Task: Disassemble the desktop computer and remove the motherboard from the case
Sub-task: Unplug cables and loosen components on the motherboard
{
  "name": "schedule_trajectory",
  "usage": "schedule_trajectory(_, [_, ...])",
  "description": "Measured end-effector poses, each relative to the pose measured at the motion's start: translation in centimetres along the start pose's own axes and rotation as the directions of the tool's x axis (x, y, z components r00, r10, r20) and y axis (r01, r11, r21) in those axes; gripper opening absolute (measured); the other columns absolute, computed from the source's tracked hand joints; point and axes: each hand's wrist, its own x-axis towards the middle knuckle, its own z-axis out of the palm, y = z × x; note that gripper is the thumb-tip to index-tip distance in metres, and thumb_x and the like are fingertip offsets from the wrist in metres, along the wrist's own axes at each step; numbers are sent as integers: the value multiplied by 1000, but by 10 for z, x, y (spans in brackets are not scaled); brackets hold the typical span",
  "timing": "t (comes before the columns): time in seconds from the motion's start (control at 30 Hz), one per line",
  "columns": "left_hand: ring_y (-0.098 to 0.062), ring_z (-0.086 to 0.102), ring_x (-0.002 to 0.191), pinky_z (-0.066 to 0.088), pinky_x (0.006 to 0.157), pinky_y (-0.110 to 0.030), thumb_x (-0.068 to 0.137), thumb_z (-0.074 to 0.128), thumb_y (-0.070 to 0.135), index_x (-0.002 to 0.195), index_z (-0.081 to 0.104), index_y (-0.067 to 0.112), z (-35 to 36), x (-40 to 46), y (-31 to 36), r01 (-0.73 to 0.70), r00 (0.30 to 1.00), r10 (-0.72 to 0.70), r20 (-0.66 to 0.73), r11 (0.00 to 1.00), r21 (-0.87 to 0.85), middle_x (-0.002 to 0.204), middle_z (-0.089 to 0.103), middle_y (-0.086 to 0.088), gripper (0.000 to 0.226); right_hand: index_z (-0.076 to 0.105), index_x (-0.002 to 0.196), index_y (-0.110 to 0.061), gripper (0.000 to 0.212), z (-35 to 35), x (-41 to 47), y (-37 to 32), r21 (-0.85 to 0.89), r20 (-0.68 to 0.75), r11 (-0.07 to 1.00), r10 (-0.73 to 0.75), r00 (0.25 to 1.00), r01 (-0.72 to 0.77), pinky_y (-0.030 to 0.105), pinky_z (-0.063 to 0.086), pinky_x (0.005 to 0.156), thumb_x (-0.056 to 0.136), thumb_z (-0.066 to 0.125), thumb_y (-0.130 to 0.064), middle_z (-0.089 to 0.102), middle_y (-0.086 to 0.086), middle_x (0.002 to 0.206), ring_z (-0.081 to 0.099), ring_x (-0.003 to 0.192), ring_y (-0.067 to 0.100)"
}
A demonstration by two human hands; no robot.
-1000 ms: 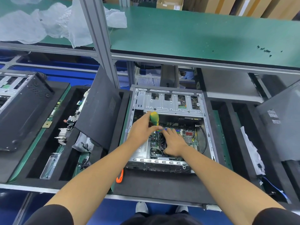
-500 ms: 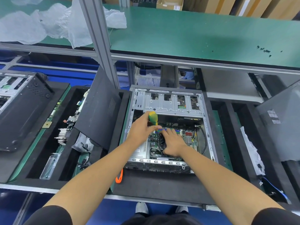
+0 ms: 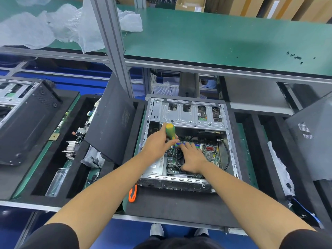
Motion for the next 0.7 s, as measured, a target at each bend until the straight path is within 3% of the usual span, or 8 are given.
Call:
schedule_trajectory(0.1, [-11,65,69,55,66,-39,98,57,48,129,30,19,2,-1,0,3,1000,-4,25,999,36,94,72,7,50,30,149,-22,92,0,0,0,11,-1,1000,-1,1000,1,50,40,106,69,74,-36,38,6,138,34,129,28])
schedule_trajectory(0.27, [-14,55,57,44,54,-30,99,56,47,140,21,15,4,-7,4,-52,997,58,-47,990,129,73,56,8,63,29,148,-21,92,1,1,0,-11,5,1000,3,1000,-3,49,40,105,68,73,-35,38,6,138,35,128,28])
schedule_trajectory(0.37, [-13,49,55,40,49,-29,95,65,45,143,13,26,4,-6,7,-118,987,133,-93,982,149,71,47,12,74,25,150,-21,94,2,2,0,-25,16,1000,8,1000,-7,49,40,105,70,72,-35,37,7,138,34,129,29])
schedule_trajectory(0.47, [-12,45,52,40,48,-27,91,71,43,143,18,29,7,3,15,-182,973,201,-114,970,160,66,38,16,76,17,154,-20,99,1,2,0,-40,41,999,9,999,-8,53,37,111,72,71,-36,31,9,147,28,137,33])
schedule_trajectory(0.6, [-19,49,54,48,53,-32,87,74,46,134,24,31,8,14,15,-223,971,232,-50,964,145,72,50,6,70,16,153,-20,97,1,3,1,-55,64,999,5,998,-2,56,34,113,74,70,-37,25,9,154,24,141,36])
schedule_trajectory(0.7, [-15,51,64,52,56,-34,84,77,45,129,33,26,0,17,12,-340,937,349,-22,924,175,98,54,4,66,16,152,-19,97,2,4,2,-59,64,998,2,998,2,56,35,112,74,70,-38,26,9,153,25,139,35])
